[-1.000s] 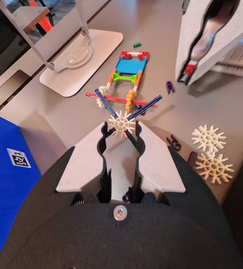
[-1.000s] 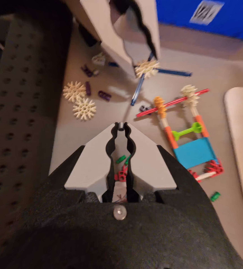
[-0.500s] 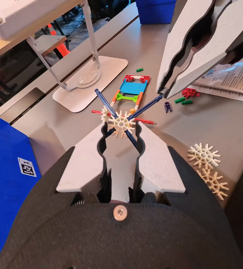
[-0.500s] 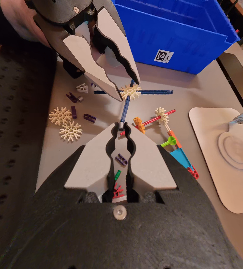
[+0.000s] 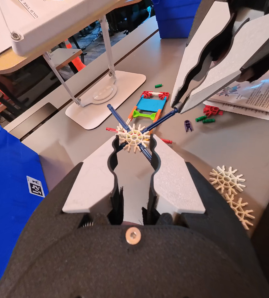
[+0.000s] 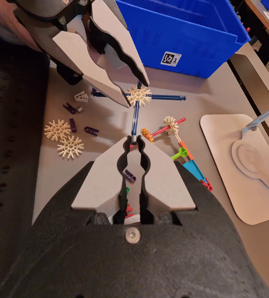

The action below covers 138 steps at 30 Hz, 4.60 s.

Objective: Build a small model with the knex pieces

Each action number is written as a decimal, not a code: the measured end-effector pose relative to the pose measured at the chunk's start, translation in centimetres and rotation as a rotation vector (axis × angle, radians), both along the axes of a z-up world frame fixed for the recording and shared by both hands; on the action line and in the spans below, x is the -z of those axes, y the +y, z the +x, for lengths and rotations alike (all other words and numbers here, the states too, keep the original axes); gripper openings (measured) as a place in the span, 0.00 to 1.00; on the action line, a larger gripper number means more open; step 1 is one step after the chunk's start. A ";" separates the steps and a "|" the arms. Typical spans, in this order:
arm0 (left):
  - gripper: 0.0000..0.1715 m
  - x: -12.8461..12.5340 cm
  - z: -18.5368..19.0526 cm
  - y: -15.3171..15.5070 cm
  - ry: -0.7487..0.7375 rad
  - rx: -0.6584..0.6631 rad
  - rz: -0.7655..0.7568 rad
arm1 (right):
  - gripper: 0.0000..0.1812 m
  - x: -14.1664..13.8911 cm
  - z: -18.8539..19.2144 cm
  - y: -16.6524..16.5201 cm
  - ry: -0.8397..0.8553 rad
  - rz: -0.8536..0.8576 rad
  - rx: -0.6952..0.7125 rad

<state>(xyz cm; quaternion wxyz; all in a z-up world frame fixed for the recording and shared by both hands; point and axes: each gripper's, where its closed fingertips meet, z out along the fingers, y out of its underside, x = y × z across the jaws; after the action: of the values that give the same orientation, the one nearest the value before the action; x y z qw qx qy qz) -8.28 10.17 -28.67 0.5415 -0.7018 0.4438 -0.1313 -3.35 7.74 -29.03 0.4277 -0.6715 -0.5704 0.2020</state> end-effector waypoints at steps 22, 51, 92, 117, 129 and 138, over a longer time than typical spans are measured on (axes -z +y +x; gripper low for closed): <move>0.21 -0.3 0.4 -0.2 0.005 0.014 0.034 | 0.04 -0.3 -1.3 0.3 0.105 -0.062 0.035; 0.21 0.5 -2.8 1.1 0.061 -0.071 -0.032 | 0.12 -7.7 3.2 0.9 0.007 -0.048 0.036; 0.21 1.5 -2.2 0.9 0.064 -0.039 -0.068 | 0.10 -6.5 4.8 4.2 0.158 -0.057 0.234; 0.21 1.4 -2.3 1.2 0.083 -0.052 -0.054 | 0.10 -0.9 1.4 -1.5 -0.084 -0.247 0.000; 0.21 0.9 -2.5 1.2 0.072 -0.058 -0.038 | 0.16 4.9 -5.6 -5.9 -0.223 -0.322 -0.107; 0.21 0.6 -2.5 1.1 0.063 -0.050 -0.031 | 0.14 6.6 -5.4 -6.9 -0.283 -0.392 -0.177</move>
<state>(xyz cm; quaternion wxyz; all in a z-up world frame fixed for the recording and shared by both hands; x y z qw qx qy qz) -10.75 11.25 -29.26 0.5195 -0.7247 0.4409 -0.1027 -8.71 0.79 -35.63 0.1860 -0.7105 -0.6311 0.2496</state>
